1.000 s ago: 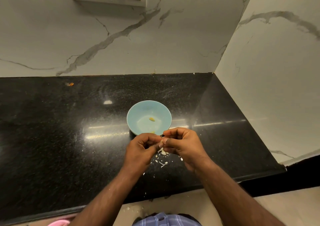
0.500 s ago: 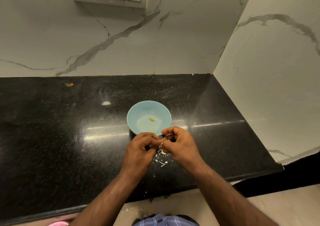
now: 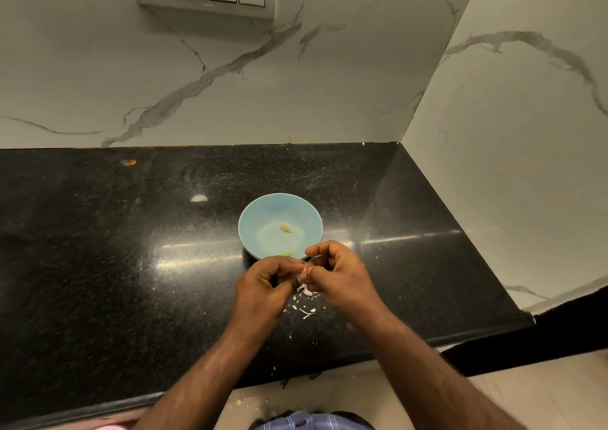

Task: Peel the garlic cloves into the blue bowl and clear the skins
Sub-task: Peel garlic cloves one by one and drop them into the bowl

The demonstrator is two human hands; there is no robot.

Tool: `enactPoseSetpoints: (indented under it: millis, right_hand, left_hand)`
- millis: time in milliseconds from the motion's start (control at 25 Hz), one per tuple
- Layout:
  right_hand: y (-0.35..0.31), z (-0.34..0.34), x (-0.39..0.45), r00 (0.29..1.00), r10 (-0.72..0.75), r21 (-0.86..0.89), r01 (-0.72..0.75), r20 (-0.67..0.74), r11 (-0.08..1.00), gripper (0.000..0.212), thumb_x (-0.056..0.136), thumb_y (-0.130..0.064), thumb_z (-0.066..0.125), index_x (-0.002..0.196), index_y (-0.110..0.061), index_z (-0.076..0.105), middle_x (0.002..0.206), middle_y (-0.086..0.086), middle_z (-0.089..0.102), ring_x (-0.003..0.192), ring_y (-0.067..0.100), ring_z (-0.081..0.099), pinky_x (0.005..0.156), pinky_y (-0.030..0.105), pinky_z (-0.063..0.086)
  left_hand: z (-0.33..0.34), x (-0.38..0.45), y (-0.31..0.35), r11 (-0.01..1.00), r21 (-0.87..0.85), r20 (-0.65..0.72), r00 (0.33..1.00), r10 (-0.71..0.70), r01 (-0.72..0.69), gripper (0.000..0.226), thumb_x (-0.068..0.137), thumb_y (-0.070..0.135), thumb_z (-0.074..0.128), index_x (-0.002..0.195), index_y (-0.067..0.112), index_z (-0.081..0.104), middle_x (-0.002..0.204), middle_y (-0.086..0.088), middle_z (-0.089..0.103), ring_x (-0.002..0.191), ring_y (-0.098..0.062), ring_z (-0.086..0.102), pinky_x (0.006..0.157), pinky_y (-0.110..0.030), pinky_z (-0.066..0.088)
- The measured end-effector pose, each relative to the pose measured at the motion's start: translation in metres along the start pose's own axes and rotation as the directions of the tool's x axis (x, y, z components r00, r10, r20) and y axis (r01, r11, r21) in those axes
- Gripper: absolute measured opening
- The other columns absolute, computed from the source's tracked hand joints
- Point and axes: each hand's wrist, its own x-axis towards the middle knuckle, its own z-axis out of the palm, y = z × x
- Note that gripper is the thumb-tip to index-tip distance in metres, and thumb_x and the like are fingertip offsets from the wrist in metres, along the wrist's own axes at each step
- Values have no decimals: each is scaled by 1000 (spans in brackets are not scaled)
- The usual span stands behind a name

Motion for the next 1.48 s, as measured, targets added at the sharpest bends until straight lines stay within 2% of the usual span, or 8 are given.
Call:
enactPoseSetpoints:
  millis: [120,280,400,600,960,1120,1280,1480]
  right_hand:
    - [-2,-6,0,998,49,143,-53,37,988,24,88,6,68,106,-11,65,97,21,72,83,24,71,73,32,58]
    - [-2,-9,0,996,79,157,-86,48,984,27,87,7,70,109,-8,64,102,26,71,81,26,69,74,35,60]
    - [0,-6,1,999,41,46,-42,36,998,27,89,3,66,110,-14,61,100,26,70,74,20,66,70,32,59]
    - [5,-4,2,997,-64,-258,71,35,964,31,80,-27,68,108,-35,58,85,-1,68,75,12,64,74,40,58]
    - [5,-7,3,990,-141,-504,121,-3,855,19,93,-12,59,102,-28,63,88,-5,64,78,13,61,73,35,56]
    - [10,-14,9,990,-139,-638,109,3,762,22,94,-9,56,105,-22,70,97,-8,60,84,6,54,75,20,43]
    - [11,-19,11,993,-116,-681,104,28,725,26,92,-5,57,101,-19,76,98,-9,61,92,4,56,77,11,40]
    - [9,-17,8,986,-157,-610,157,53,776,26,97,-20,64,121,-24,72,118,-10,68,104,3,61,96,24,51]
  left_hand:
    - [-1,1,0,999,-30,27,999,-44,45,22,83,5,80,97,22,76,96,-3,78,95,-20,75,86,-50,61]
    - [-1,1,5,997,-57,79,995,-55,59,21,78,18,81,94,31,79,96,0,79,95,-19,76,88,-46,61]
    - [1,1,8,994,-97,89,995,-50,59,19,72,23,80,85,37,81,94,-1,79,93,-19,76,87,-41,61]
    - [1,1,9,983,-151,59,993,-100,108,16,74,9,81,84,21,81,88,-6,79,87,-20,77,85,-36,63]
    - [0,0,3,967,-181,30,984,-174,177,11,88,4,74,98,7,77,87,-11,78,87,-26,75,78,-28,60]
    - [1,3,2,935,-280,7,975,-223,216,11,91,0,69,101,1,73,88,-15,76,83,-23,75,73,-22,59]
    - [0,5,-4,906,-311,8,954,-299,287,13,93,-1,68,104,4,73,96,-20,75,88,-27,76,76,-25,61]
    - [-2,4,-5,890,-297,38,935,-352,347,13,88,-3,72,99,5,75,95,-18,76,94,-30,76,83,-31,61]
